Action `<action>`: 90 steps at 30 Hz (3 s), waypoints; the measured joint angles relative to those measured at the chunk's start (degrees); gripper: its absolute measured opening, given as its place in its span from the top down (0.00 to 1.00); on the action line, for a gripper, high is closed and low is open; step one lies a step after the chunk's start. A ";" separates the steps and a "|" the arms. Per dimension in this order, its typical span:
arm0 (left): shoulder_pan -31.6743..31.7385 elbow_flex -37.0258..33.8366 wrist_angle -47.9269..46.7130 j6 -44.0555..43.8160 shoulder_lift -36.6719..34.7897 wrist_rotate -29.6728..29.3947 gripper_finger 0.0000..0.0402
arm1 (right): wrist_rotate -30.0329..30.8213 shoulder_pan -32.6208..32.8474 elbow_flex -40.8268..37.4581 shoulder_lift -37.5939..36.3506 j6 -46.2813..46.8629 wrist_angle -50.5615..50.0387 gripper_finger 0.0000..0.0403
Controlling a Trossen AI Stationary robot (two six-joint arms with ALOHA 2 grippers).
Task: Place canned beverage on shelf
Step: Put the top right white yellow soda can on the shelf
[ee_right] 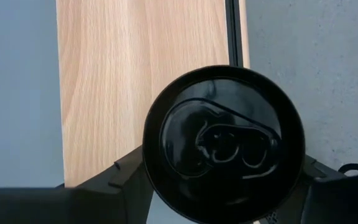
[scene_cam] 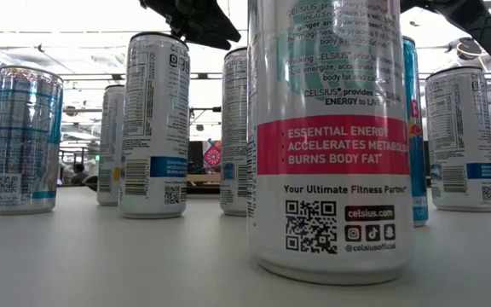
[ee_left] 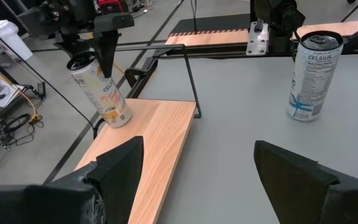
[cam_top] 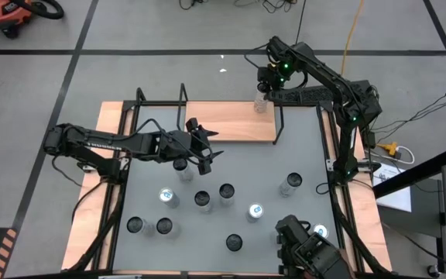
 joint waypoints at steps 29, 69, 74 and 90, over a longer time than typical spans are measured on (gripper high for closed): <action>0.00 -0.02 0.02 0.35 0.00 0.04 0.26 | 2.53 2.78 -0.15 -1.26 0.22 4.09 0.51; 0.00 -0.02 0.15 0.35 0.00 0.37 0.26 | -0.63 7.06 -0.04 -1.24 0.84 10.19 0.51; 0.00 -0.02 0.69 0.39 0.02 0.37 0.26 | -0.15 7.27 -0.04 -1.24 1.31 10.60 0.51; 0.00 -0.02 1.48 0.35 0.02 0.37 0.26 | 5.91 5.98 0.02 -1.19 -2.41 2.44 0.51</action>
